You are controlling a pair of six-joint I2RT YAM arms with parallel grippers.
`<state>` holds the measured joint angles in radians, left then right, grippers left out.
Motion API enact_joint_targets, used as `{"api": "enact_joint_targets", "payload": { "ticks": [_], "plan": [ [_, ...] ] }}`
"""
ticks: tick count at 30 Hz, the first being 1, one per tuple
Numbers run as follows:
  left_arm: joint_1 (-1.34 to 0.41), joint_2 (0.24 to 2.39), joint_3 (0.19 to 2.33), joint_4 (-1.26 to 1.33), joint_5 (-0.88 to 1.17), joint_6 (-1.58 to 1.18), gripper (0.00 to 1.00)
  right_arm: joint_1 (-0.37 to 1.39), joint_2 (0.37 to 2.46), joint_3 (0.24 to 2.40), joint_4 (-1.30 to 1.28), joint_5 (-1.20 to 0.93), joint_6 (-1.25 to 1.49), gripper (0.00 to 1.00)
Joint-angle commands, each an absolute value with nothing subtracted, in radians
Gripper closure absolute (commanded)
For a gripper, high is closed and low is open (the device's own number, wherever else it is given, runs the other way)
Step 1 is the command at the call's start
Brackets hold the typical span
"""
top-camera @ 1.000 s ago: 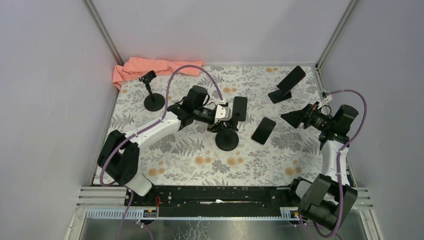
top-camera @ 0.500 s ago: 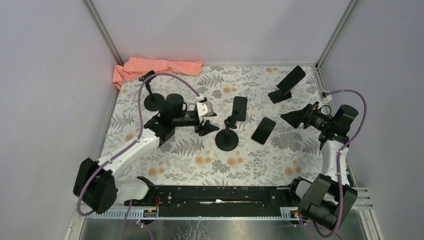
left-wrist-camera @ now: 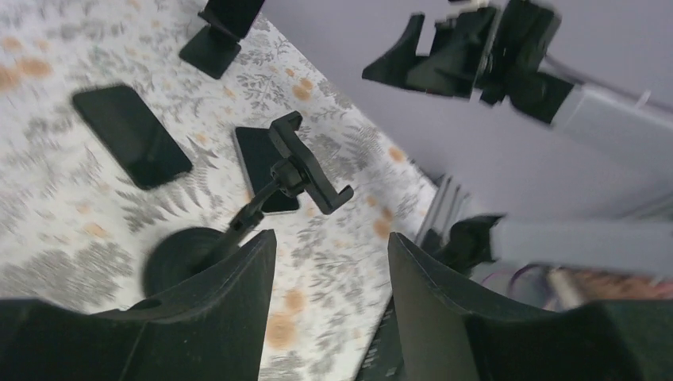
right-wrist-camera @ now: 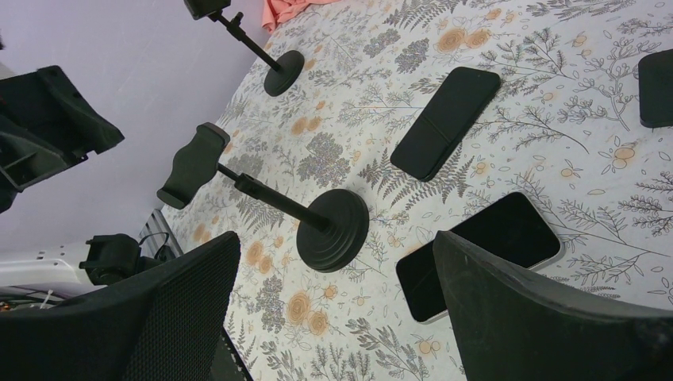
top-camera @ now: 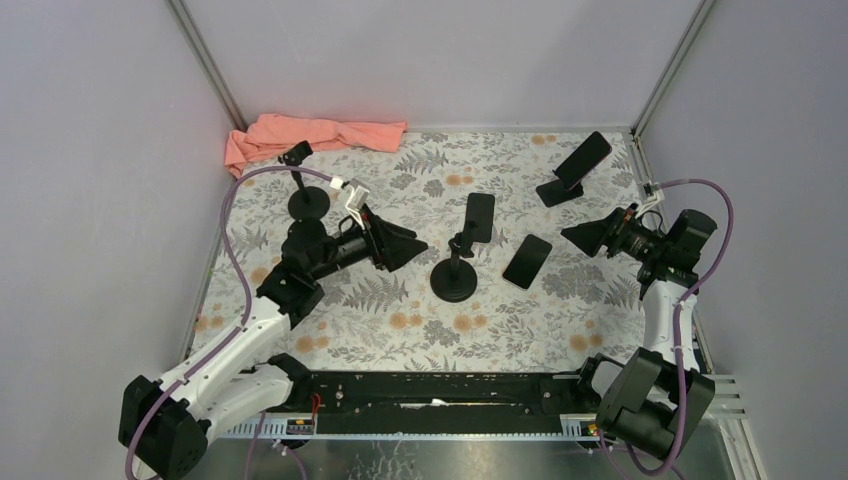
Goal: Place the phone on the phone stand
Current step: Adjust the phone stand at the center of the board.
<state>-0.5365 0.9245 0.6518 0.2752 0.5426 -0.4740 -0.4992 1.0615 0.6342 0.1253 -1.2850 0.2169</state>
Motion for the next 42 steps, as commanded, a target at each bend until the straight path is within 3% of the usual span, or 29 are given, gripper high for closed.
{"api": "enact_joint_targets", "payload": {
  "ticks": [1,6,15,21,42],
  "plan": [
    [-0.534,0.937,0.629,0.288,0.395,-0.900,0.40,-0.496,1.049,0.637,0.149,-1.311,0.212,0.00],
    [-0.561,0.968,0.634,0.268,0.341,-1.107,0.40,-0.497,1.048,0.639,0.147,-1.310,0.212,0.00],
    [-0.719,1.044,0.798,-0.029,0.070,-1.094,0.40,-0.496,1.048,0.640,0.146,-1.310,0.212,0.00],
    [-0.833,1.097,0.839,-0.055,-0.086,-1.131,0.38,-0.496,1.049,0.640,0.146,-1.308,0.212,0.00],
    [-0.918,1.299,0.952,-0.047,-0.222,-1.115,0.39,-0.496,1.049,0.644,0.135,-1.312,0.204,0.00]
  ]
}}
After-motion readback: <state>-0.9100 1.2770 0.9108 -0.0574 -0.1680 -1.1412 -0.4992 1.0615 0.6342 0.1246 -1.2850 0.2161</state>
